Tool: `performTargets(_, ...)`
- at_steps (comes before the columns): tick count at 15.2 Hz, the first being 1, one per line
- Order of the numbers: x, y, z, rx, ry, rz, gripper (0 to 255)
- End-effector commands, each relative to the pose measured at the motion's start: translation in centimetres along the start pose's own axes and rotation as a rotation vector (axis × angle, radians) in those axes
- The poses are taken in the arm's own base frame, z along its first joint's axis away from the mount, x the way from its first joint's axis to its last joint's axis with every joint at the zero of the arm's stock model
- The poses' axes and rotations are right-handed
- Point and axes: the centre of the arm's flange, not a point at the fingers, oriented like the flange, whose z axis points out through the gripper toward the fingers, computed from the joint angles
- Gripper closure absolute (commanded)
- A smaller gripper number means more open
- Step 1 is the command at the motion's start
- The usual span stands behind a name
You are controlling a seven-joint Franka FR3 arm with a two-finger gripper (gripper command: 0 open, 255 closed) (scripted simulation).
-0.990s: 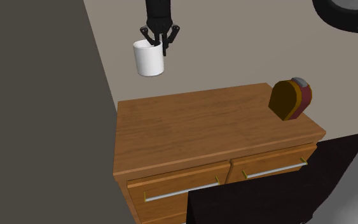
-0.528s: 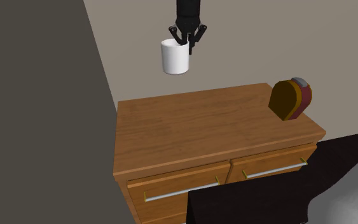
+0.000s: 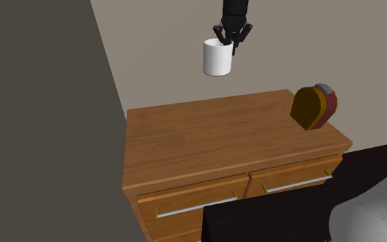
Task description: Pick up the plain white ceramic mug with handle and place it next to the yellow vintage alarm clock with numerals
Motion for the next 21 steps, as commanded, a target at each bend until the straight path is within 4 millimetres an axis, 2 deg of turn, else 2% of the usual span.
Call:
performTargets(1,-0.4,2.9,0.2,0.000,0.001,-0.001,255)
performTargets(14,-1.3,20.0,0.2,0.000,0.001,-0.001,255)
performTargets(15,-1.4,22.4,0.2,0.000,0.001,-0.001,255)
performTargets(21,-1.3,22.4,3.4,0.000,0.001,-0.001,255)
